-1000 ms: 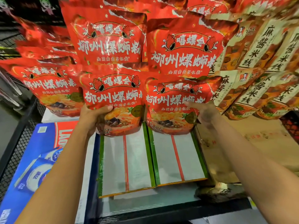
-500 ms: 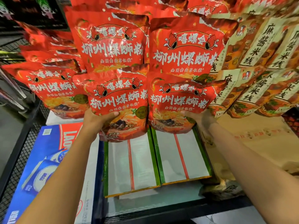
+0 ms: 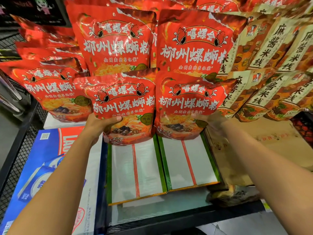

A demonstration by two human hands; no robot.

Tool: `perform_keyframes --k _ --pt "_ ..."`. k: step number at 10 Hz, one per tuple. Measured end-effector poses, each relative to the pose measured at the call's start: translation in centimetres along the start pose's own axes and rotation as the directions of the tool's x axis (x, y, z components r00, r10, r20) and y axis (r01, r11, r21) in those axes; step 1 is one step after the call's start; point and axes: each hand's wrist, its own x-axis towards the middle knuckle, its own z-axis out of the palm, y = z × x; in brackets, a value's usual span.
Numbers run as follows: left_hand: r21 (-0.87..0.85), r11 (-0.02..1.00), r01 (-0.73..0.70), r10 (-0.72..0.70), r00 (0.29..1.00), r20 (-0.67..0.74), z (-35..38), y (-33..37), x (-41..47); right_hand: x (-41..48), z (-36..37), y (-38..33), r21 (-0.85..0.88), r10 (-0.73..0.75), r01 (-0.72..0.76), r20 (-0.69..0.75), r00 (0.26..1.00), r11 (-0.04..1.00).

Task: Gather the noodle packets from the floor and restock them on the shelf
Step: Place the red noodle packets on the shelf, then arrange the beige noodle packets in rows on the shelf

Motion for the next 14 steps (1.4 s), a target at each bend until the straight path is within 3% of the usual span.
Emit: perform_keyframes --k 1,3,6,8,10,11,12,13,14 --pt "0.017 1.000 -0.002 0.002 1.000 -0.002 -0.3 -0.1 0.1 -0.1 -0.3 -0.8 -0.029 -0.009 0.009 0.000 1.000 1.000" --pt "0.041 0.999 -0.004 0.005 1.000 -0.029 0.5 0.1 0.3 -5.1 1.0 -2.1 0.178 -0.149 0.132 0.088 0.985 0.975" --pt "0.098 0.987 -0.129 0.146 0.969 -0.201 0.9 -0.9 -1.6 -7.1 2.1 -1.5 0.237 -0.088 0.131 -0.183 0.979 0.963" --pt "0.097 0.982 -0.162 0.183 0.938 -0.294 1.3 -2.8 -3.0 -8.6 2.9 -0.5 0.244 -0.054 0.126 -0.282 0.958 0.961" --pt "0.111 0.982 -0.155 0.183 0.930 -0.318 1.2 -3.4 -4.4 -10.7 4.7 1.7 0.106 -0.061 0.099 -0.318 0.946 0.989" --pt "0.253 0.959 -0.128 0.220 0.899 -0.378 1.0 -4.2 -6.1 -13.1 6.7 2.2 -0.086 -0.092 0.067 -0.341 0.935 0.994" --pt "0.462 0.886 -0.039 0.257 0.870 -0.420 0.3 -5.6 -9.5 -15.4 10.1 2.5 -0.352 -0.217 0.128 -0.227 0.949 0.927" --pt "0.617 0.781 0.095 0.261 0.848 -0.461 -0.7 -7.3 -14.4 -17.7 14.2 2.5 -0.586 -0.291 0.228 -0.013 0.957 0.777" --pt "0.732 0.639 0.237 0.262 0.828 -0.496 -1.7 -9.4 -20.1 -20.4 17.7 2.8 -0.651 -0.387 0.423 0.209 0.898 0.630"
